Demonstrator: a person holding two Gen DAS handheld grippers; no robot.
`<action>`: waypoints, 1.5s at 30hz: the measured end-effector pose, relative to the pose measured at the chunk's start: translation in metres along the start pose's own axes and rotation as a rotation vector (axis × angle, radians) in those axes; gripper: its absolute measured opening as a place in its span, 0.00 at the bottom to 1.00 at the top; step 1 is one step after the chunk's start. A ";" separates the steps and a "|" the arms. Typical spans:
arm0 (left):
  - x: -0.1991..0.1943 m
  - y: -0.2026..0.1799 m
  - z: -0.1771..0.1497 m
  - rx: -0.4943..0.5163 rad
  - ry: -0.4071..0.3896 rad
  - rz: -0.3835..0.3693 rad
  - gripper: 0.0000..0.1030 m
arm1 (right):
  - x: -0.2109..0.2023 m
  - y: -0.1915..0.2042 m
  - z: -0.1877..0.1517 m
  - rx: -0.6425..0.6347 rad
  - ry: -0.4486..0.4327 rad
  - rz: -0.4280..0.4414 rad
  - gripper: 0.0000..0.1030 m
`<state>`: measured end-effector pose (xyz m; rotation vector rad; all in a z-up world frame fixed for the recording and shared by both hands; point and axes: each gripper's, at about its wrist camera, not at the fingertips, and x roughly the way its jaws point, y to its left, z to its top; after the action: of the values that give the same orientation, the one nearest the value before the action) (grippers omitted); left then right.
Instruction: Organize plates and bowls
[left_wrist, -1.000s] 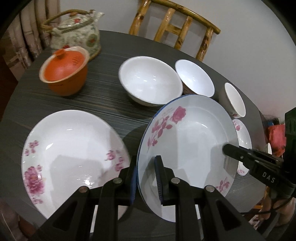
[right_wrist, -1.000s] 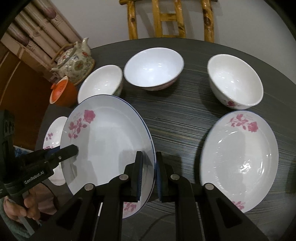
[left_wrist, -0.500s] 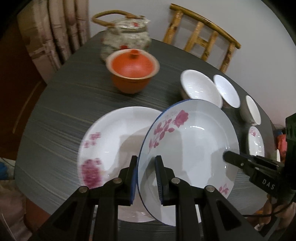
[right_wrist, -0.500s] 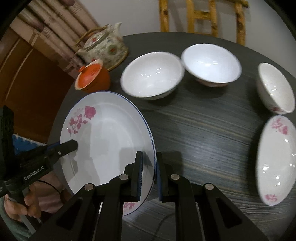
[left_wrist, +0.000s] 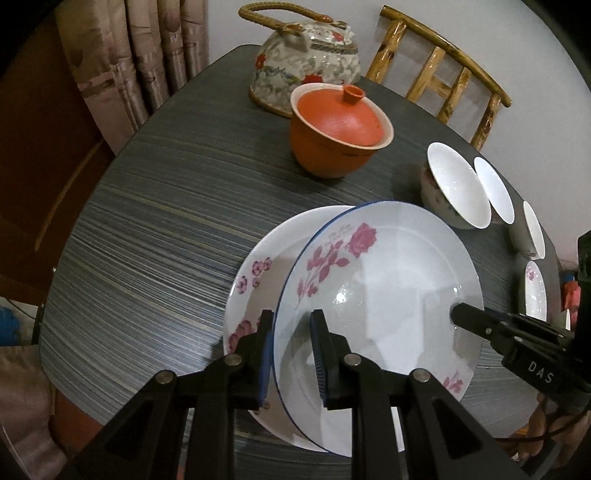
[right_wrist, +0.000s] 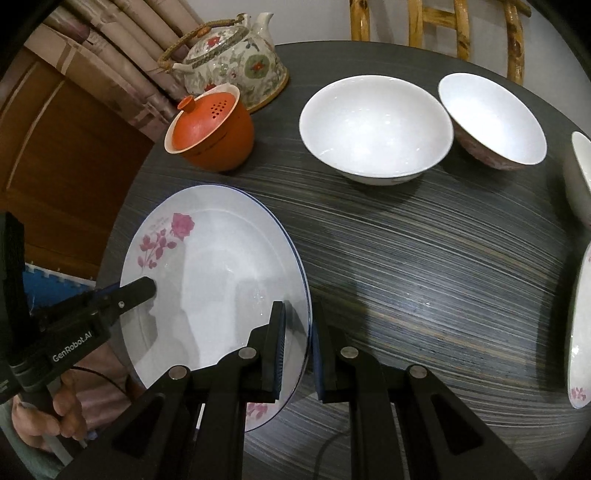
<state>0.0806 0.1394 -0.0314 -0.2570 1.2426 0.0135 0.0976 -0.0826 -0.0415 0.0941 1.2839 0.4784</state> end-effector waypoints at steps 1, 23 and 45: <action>0.002 0.001 0.000 -0.001 0.003 0.000 0.19 | 0.002 0.001 0.000 0.000 0.001 -0.004 0.13; 0.017 0.007 -0.001 -0.004 0.017 0.013 0.20 | 0.015 0.015 -0.001 -0.015 0.017 -0.051 0.14; 0.016 -0.002 -0.001 0.063 -0.014 0.062 0.23 | 0.022 0.026 -0.008 -0.052 0.013 -0.068 0.20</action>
<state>0.0854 0.1356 -0.0467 -0.1638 1.2350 0.0294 0.0873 -0.0520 -0.0552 0.0040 1.2820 0.4545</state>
